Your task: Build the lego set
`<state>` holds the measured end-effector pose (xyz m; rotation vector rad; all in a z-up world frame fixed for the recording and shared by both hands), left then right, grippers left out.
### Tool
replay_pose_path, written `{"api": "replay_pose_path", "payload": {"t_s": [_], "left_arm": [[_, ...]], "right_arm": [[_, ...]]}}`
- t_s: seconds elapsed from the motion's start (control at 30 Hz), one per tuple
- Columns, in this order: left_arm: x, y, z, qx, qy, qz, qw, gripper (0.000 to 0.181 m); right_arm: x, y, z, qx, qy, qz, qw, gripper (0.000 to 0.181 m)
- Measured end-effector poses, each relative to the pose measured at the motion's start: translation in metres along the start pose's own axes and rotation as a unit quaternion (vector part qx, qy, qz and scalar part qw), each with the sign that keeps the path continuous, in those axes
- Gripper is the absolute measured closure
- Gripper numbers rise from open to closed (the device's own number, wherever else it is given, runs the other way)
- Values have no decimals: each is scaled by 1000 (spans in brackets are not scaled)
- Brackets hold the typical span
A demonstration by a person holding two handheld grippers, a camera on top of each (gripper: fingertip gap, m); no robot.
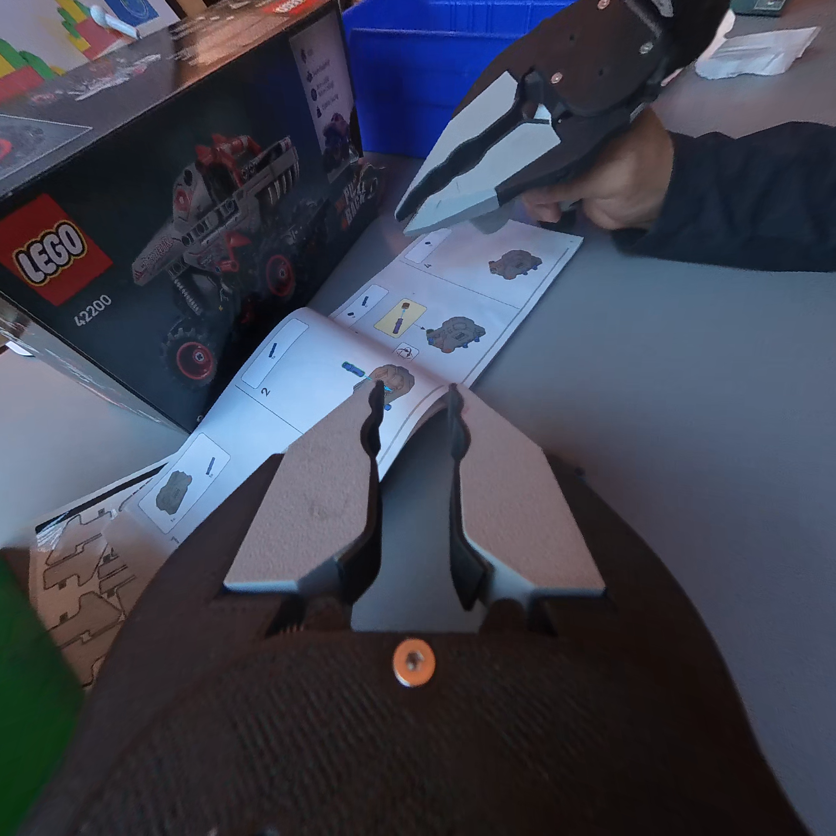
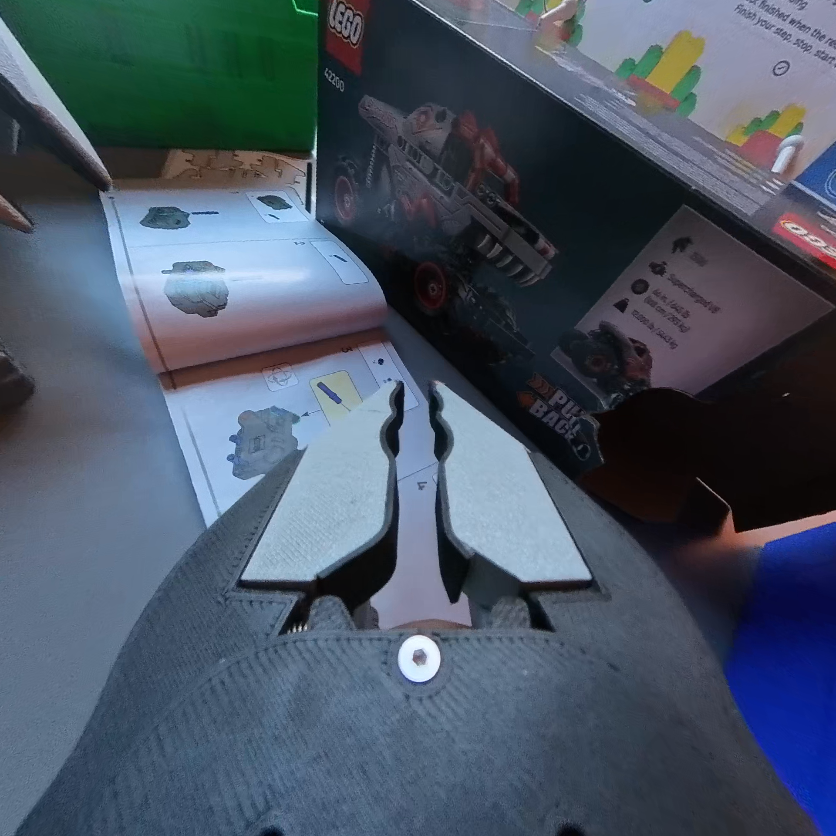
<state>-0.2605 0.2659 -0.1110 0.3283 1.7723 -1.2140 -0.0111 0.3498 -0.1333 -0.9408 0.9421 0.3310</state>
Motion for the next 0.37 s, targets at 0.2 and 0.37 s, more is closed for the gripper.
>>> {"api": "replay_pose_path", "payload": {"t_s": [0.2, 0.37], "left_arm": [[2, 2, -1, -7, 1, -3, 1000, 155], [0, 0, 0, -7, 1, 6, 1000, 155]], "right_arm": [[2, 1, 1, -11, 6, -13, 1000, 167], [0, -2, 0, 7, -10, -9, 1000, 170]]}}
Point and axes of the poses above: each gripper's, where its closed fingertips meet, y out along the fingers, x out of its underside, z = x × y across the jaws, the point moved 10 cm from there along -y, back along the fingers, and after that the axes turned 9 degrees about -z, right-handed, at the moved point
